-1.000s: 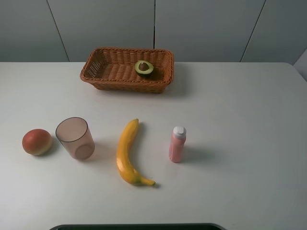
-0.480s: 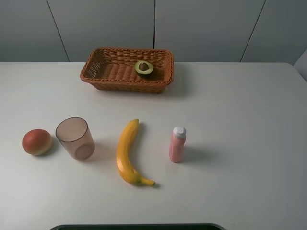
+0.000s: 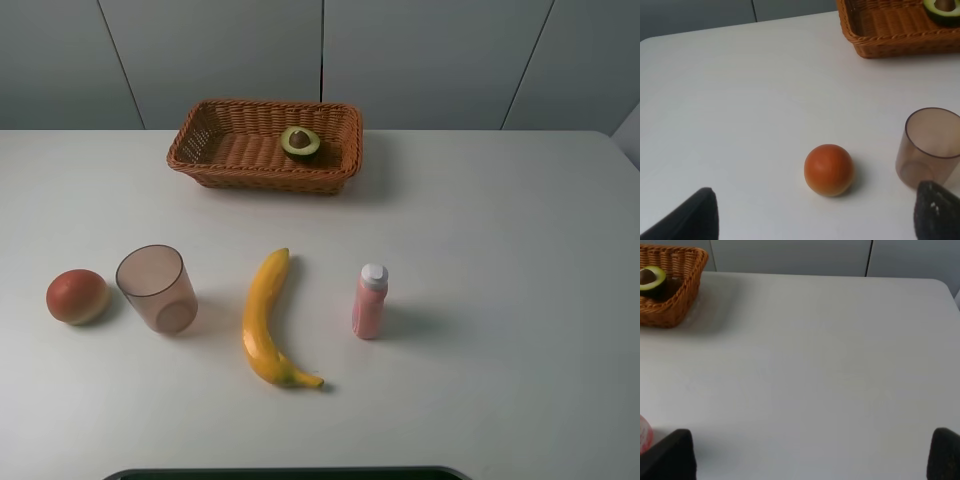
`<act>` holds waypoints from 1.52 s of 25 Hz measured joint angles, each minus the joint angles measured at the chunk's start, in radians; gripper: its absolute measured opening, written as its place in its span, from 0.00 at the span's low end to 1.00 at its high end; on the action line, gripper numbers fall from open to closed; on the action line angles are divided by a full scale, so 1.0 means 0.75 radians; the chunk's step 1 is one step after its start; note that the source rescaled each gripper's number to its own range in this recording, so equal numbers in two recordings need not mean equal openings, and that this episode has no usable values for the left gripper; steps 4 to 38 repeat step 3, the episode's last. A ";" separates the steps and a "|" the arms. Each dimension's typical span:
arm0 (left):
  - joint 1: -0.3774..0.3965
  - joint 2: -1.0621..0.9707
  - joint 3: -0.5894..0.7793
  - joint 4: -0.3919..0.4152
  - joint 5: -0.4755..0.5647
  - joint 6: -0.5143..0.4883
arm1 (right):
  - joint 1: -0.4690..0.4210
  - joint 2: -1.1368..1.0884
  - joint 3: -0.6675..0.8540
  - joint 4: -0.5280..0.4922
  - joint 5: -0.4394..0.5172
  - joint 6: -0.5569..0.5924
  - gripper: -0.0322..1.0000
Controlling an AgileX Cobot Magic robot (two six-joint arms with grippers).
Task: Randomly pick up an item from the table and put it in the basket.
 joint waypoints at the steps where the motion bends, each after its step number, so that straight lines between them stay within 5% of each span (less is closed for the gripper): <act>1: 0.000 0.000 0.000 0.000 0.000 0.000 | 0.000 0.000 0.000 0.000 0.000 0.000 1.00; 38: 0.000 0.000 0.000 0.000 0.000 0.000 | 0.000 0.000 0.000 0.000 0.000 0.000 1.00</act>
